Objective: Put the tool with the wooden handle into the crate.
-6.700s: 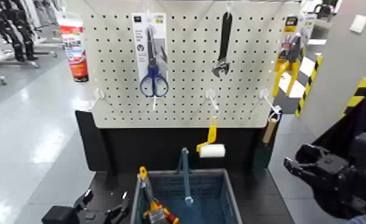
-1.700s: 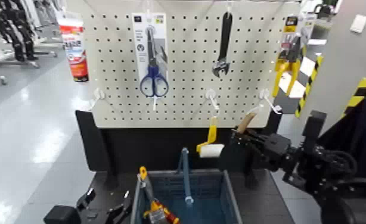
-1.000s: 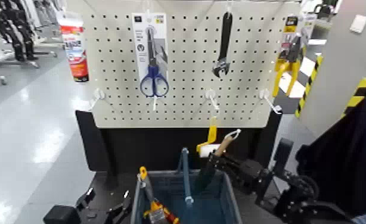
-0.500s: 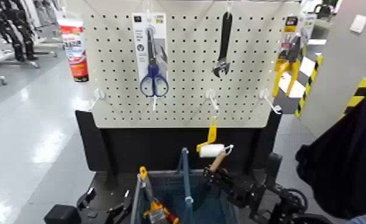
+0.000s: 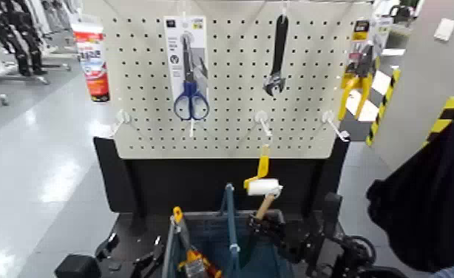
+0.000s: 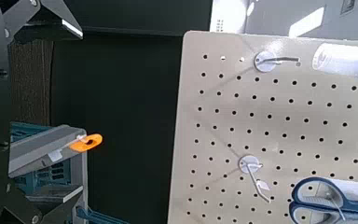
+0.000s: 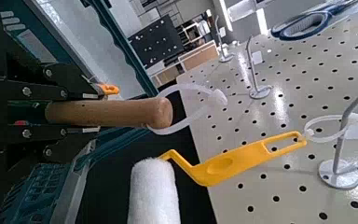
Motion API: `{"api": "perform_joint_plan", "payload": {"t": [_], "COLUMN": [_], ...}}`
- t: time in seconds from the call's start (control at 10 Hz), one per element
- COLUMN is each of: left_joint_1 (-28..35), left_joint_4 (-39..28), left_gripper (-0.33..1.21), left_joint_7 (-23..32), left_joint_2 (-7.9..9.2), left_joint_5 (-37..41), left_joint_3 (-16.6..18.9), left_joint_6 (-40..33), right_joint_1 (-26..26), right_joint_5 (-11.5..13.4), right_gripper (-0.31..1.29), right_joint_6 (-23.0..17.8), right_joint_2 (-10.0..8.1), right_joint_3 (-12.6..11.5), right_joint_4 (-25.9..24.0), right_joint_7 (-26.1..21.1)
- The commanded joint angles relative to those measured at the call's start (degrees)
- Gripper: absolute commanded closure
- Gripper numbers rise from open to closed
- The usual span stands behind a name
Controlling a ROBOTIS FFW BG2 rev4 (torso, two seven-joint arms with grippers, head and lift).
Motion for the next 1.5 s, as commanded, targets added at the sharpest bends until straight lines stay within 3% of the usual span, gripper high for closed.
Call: {"api": "perform_joint_plan", "payload": {"t": [0.1,0.2,0.3,0.4,1.0,1.3,1.5], "left_joint_1": [0.0,0.0,0.0,-0.1,0.0,0.1,0.0], "left_joint_4": [0.0,0.0,0.0,-0.1,-0.1,-0.1,-0.1], "left_gripper": [0.15,0.15,0.15,0.15,0.15,0.15,0.15], "left_joint_7": [0.0,0.0,0.0,0.0,0.1,0.1,0.1], "left_joint_2": [0.00,0.00,0.00,0.00,0.00,0.00,0.00], "left_joint_5": [0.1,0.1,0.1,0.1,0.1,0.1,0.1], "left_joint_3": [0.0,0.0,0.0,0.0,0.0,0.1,0.0], "left_joint_6": [-0.1,-0.2,-0.1,-0.2,-0.2,0.0,0.0], "right_joint_1": [0.0,-0.2,-0.6,-0.6,0.8,6.9,12.0], "right_joint_5": [1.2,1.7,3.2,3.9,7.7,11.5,12.8], "right_gripper": [0.97,0.51,0.17,0.05,0.06,0.06,0.06], "right_joint_6": [1.5,2.3,3.3,3.7,4.2,3.3,-1.1], "right_joint_2": [-0.09,-0.17,-0.26,-0.26,-0.35,0.79,2.46], "right_joint_3": [0.0,-0.1,-0.1,-0.2,-2.1,-4.0,-5.0], "right_joint_4": [-0.5,-0.4,-0.7,-1.2,-7.3,-17.0,-21.0], "right_joint_7": [0.2,1.2,2.2,2.3,1.0,-8.1,-16.0]}}
